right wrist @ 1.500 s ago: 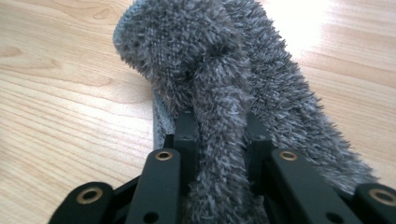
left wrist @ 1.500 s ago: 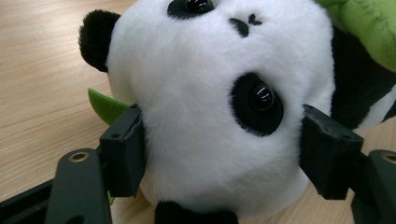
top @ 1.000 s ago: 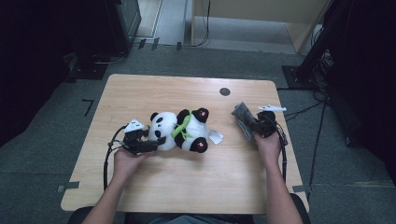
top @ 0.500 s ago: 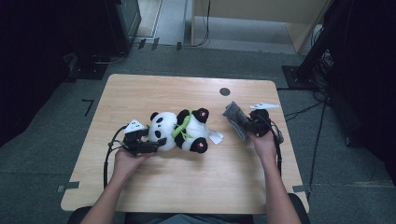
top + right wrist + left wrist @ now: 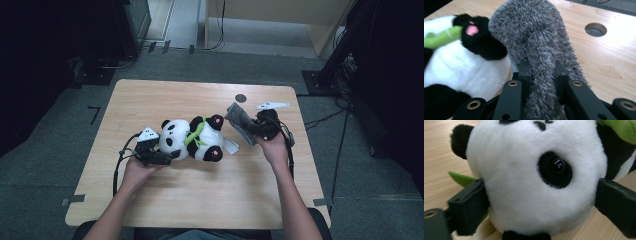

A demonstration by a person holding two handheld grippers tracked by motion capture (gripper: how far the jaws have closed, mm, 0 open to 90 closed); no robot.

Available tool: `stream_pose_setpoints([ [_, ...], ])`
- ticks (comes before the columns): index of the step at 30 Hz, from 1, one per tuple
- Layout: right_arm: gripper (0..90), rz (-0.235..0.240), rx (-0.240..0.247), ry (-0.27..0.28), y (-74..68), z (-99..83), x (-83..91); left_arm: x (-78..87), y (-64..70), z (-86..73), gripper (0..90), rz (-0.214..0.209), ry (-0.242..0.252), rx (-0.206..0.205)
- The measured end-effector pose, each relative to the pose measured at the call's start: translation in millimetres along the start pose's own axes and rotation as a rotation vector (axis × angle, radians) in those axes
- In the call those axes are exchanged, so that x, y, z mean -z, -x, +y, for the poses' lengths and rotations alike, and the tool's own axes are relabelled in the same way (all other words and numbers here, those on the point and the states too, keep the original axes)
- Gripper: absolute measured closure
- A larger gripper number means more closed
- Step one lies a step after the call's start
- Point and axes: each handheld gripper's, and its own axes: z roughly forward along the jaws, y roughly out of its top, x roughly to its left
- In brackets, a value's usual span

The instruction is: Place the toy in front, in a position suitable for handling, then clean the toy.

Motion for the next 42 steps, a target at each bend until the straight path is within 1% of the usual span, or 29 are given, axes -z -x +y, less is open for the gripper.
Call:
stream_pose_setpoints([
  [1, 75.5, 0.002, -0.001, 0.002, -1.5, 2.7, 0.8, 0.0, 0.0, 0.0, 11.5, 0.0, 0.0, 0.0],
  [3, 75.5, 0.001, 0.002, 0.012, -2.8, 4.9, 2.0, 0.5, -0.5, 0.2, 16.3, 0.008, 0.001, 0.006],
  [4, 75.4, 0.009, -0.012, -0.007, -5.1, 11.9, 3.3, 1.8, 0.2, 0.8, 18.9, 0.017, -0.003, 0.01],
  [5, 75.4, 0.009, -0.012, -0.007, -5.1, 11.9, 3.3, 1.8, 0.2, 0.8, 21.6, 0.017, -0.003, 0.01],
  [6, 75.5, 0.002, 0.01, -0.017, -11.2, 21.4, 4.9, 2.0, 1.2, 1.1, 23.1, 0.02, -0.002, 0.016],
  [7, 75.5, 0.002, 0.01, -0.017, -11.2, 21.4, 4.9, 2.4, 1.8, 1.4, 23.1, 0.025, -0.005, 0.013],
  [8, 75.4, 0.006, 0.038, -0.007, -18.4, 32.1, 6.8, 2.6, 3.0, 1.8, 24.7, 0.028, -0.007, 0.015],
  [9, 75.4, 0.006, 0.038, -0.007, -18.4, 32.1, 6.8, 2.6, 3.0, 1.8, 25.0, 0.028, -0.007, 0.015],
  [10, 75.4, 0.02, 0.046, -0.005, -25.4, 42.6, 6.6, 2.7, 4.5, 1.8, 25.2, 0.032, -0.007, 0.022],
  [12, 75.5, 0.023, 0.054, -0.005, -28.8, 47.2, 5.8, 2.8, 5.7, 1.7, 25.4, 0.035, -0.005, 0.026],
  [15, 75.5, 0.031, 0.103, -0.025, -42.3, 63.7, -1.4, 3.1, 7.8, 1.8, 26.9, 0.036, -0.006, 0.034],
  [16, 75.5, 0.031, 0.103, -0.025, -42.3, 63.7, -1.4, 3.4, 8.1, 1.8, 26.9, 0.037, -0.007, 0.035],
  [17, 75.4, 0.042, 0.117, -0.027, -47.6, 70.6, -5.6, 3.6, 8.3, 1.8, 27.5, 0.037, -0.007, 0.034],
  [19, 75.4, 0.05, 0.11, -0.03, -50.4, 74.2, -7.5, 3.9, 8.4, 1.7, 27.5, 0.037, -0.008, 0.035],
  [23, 75.0, 0.056, 0.139, -0.047, -65.1, 87.8, -18.2, 3.9, 7.6, 1.5, 27.5, 0.034, 0.0, 0.053],
  [24, 74.6, 0.063, 0.161, -0.052, -72.8, 94.1, -24.0, 3.8, 7.7, 1.6, 27.5, 0.035, 0.002, 0.059],
  [25, 74.6, 0.063, 0.161, -0.052, -72.8, 94.1, -24.0, 3.8, 7.7, 1.6, 27.5, 0.035, 0.002, 0.059],
  [26, 74.6, 0.072, 0.174, -0.057, -81.9, 100.6, -30.5, 3.7, 7.8, 1.8, 27.5, 0.035, 0.003, 0.062],
  [29, 74.7, 0.087, 0.199, -0.07, -93.4, 107.4, -40.1, 3.8, 7.6, 1.8, 27.5, 0.034, 0.002, 0.064],
  [30, 74.8, 0.093, 0.203, -0.074, -97.4, 109.5, -44.1, 3.7, 8.0, 1.8, 27.5, 0.036, 0.003, 0.061],
  [31, 74.8, 0.093, 0.203, -0.074, -97.4, 109.5, -44.1, 3.7, 8.0, 1.8, 27.5, 0.036, 0.003, 0.061],
  [33, 74.8, 0.105, 0.214, -0.091, -105.4, 113.3, -52.9, 3.7, 8.4, 1.8, 27.5, 0.038, 0.002, 0.061],
  [34, 74.8, 0.112, 0.23, -0.099, -113.5, 116.0, -61.0, 3.6, 8.4, 1.6, 27.5, 0.038, 0.004, 0.062],
  [35, 74.8, 0.112, 0.23, -0.099, -113.5, 116.0, -61.0, 3.6, 8.4, 1.6, 27.5, 0.038, 0.004, 0.062],
  [36, 74.8, 0.124, 0.239, -0.107, -122.3, 118.8, -69.1, 3.7, 8.4, 1.4, 27.5, 0.039, 0.004, 0.061],
  [38, 74.8, 0.125, 0.245, -0.108, -124.9, 119.7, -71.8, 3.7, 8.5, 1.3, 27.5, 0.04, 0.005, 0.062],
  [39, 74.7, 0.129, 0.252, -0.112, -128.4, 120.9, -75.3, 3.6, 8.7, 1.1, 27.4, 0.041, 0.007, 0.062],
  [40, 74.0, 0.141, 0.256, -0.121, -134.5, 122.8, -83.6, 3.8, 8.7, 0.8, 27.4, 0.041, 0.007, 0.06],
  [42, 74.0, 0.143, 0.265, -0.125, -136.9, 123.3, -88.3, 3.7, 8.8, 0.7, 27.4, 0.042, 0.008, 0.058],
])
